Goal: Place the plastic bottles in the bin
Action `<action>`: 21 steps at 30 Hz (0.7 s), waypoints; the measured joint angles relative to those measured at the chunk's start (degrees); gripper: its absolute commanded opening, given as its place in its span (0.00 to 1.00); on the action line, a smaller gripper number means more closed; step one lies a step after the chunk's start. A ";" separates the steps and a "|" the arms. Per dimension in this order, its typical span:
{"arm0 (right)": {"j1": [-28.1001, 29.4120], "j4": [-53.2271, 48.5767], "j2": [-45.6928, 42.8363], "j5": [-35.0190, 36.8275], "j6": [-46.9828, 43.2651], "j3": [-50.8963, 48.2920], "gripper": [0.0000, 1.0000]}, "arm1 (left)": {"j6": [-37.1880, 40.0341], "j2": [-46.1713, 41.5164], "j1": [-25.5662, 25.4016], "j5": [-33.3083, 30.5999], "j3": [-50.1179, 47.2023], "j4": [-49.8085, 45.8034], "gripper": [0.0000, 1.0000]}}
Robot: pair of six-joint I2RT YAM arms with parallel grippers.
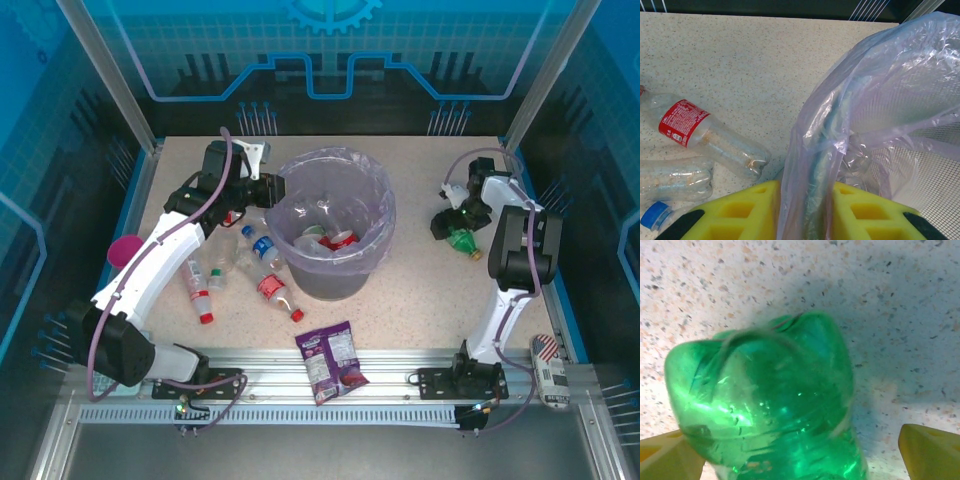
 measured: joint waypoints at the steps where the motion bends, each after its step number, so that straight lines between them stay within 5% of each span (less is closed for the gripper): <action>1: 0.04 -0.02 0.00 -0.61 0.85 0.00 0.91 | 0.00 0.00 -0.02 0.00 0.00 0.00 0.30; 15: 5.53 0.02 -0.98 1.11 11.74 -3.43 0.63 | 0.00 0.00 -0.02 0.00 0.00 0.00 0.30; 21: 5.49 0.63 -5.53 1.27 14.45 -4.17 0.59 | 0.00 0.00 -0.02 0.13 0.00 0.00 0.30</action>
